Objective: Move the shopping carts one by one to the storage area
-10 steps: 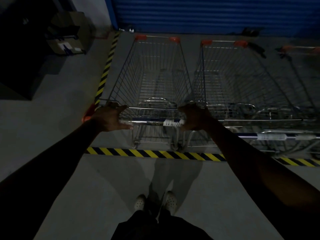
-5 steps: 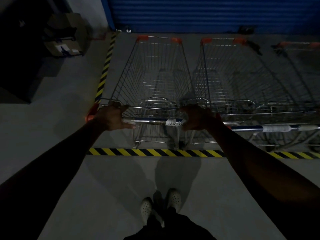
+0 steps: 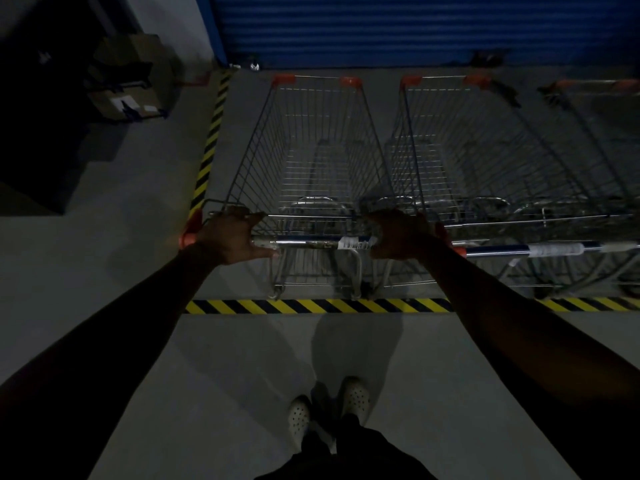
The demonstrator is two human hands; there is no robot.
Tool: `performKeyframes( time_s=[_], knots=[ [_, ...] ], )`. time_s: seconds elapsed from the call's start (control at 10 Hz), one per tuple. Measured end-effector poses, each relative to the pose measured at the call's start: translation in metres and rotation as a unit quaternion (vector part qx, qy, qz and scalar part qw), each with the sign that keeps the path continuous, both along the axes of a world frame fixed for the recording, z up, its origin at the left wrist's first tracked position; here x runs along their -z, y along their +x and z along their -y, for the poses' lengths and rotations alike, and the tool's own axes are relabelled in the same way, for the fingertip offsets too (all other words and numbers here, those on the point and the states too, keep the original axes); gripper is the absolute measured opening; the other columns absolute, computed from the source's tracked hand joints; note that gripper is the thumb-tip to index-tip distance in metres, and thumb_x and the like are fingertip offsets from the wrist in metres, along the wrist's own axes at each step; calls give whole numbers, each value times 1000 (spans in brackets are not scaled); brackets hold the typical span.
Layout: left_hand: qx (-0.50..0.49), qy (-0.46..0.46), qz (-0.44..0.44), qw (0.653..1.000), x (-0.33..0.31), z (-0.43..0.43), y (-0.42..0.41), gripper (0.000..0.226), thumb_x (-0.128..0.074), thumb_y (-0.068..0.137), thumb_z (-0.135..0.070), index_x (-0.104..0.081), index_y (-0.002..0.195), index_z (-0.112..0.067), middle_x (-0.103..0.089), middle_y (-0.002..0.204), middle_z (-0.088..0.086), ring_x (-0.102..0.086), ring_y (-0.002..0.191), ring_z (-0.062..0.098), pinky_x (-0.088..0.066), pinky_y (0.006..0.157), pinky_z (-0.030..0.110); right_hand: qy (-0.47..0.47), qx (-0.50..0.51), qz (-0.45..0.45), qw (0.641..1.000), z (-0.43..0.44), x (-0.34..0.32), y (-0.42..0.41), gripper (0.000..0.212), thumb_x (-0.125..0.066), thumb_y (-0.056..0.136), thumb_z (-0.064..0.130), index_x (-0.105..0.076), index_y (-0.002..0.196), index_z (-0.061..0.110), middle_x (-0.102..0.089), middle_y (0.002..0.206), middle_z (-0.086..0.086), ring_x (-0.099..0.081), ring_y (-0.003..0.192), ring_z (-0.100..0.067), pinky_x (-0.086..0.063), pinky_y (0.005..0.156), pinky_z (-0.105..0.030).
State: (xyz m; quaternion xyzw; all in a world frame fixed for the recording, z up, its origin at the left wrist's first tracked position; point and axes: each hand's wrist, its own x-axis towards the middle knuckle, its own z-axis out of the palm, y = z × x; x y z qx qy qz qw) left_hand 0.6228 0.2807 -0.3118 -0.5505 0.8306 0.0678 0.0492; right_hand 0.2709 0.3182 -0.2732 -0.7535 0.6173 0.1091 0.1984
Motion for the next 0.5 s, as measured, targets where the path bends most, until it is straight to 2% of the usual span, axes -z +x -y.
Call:
performKeyframes(
  time_s=[0.1,0.2,0.3,0.4,0.5],
  knots=[
    [14,-3,-17,1000,-2,-2,1,113,-34,63,-100,-42,147,-26,-56,138,11,-50,129,33,-49,99,51,-26,12,-24,999,-12,-8,5,75,-66,92,37,-28,155,25,-34,158,-7,-33,144,-27,-25,116,-46],
    [39,-4,-71,997,-2,-6,2,100,-34,76,-93,-45,145,-21,-58,134,12,-54,123,34,-50,96,50,-102,26,-49,993,-23,-2,7,68,-61,91,44,-35,151,27,-46,151,-6,-41,139,-28,-23,116,-49],
    [39,-21,-133,990,-2,-9,-2,88,-36,87,-81,-47,143,-14,-56,138,16,-53,125,34,-48,101,48,-157,25,-60,985,-34,13,9,65,-60,88,48,-42,147,27,-52,146,-3,-48,134,-27,-22,116,-49],
    [51,-40,-169,984,-11,-22,-18,86,-34,90,-76,-44,145,-11,-51,143,18,-48,131,34,-43,106,52,-196,48,-1,979,-50,21,10,72,-69,83,44,-45,147,21,-52,146,-10,-47,135,-33,-24,116,-53],
    [102,-48,-217,970,-21,-27,-48,83,-35,93,-72,-45,145,-8,-50,143,18,-47,131,34,-43,106,52,-266,75,146,950,-65,24,16,70,-79,78,27,-53,140,6,-57,138,-20,-52,129,-39,-32,111,-44]
  ],
)
